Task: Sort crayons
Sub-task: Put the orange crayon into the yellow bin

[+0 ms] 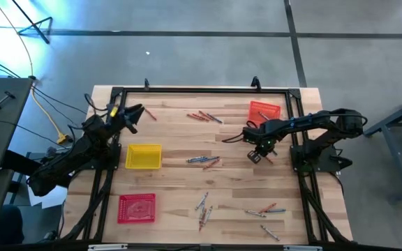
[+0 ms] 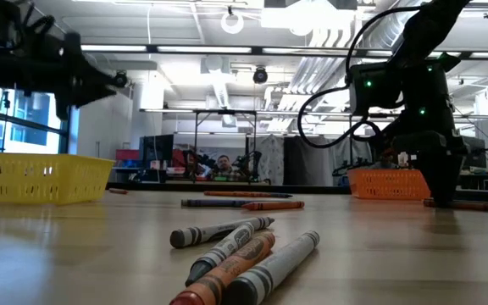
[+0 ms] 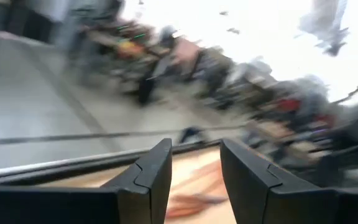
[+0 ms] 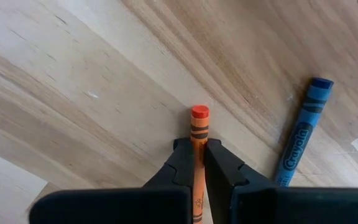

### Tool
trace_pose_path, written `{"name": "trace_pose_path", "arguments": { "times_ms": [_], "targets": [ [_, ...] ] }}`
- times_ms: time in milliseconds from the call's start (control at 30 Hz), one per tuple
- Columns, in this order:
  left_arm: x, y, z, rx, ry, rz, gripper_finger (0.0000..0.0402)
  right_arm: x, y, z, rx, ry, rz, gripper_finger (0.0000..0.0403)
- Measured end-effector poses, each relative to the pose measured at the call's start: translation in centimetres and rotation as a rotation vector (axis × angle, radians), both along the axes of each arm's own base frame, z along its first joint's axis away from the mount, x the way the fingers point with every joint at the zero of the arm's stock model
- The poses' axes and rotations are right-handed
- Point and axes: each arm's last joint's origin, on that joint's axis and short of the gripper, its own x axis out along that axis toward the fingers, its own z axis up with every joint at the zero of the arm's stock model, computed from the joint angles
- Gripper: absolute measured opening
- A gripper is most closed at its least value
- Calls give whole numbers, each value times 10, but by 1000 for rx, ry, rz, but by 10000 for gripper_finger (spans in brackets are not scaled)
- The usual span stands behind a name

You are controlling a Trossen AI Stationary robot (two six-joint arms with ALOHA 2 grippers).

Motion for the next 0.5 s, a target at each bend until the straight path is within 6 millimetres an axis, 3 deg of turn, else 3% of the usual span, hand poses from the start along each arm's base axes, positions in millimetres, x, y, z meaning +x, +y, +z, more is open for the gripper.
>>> {"name": "trace_pose_path", "arguments": {
  "times_ms": [233,500],
  "targets": [
    [-2,-9,26,148,-232,-178,127,31,-7,33,-95,-183,124,6],
    [10,-14,13,7,-140,-318,127,71,-15,82,-212,-483,305,7]
  ]
}}
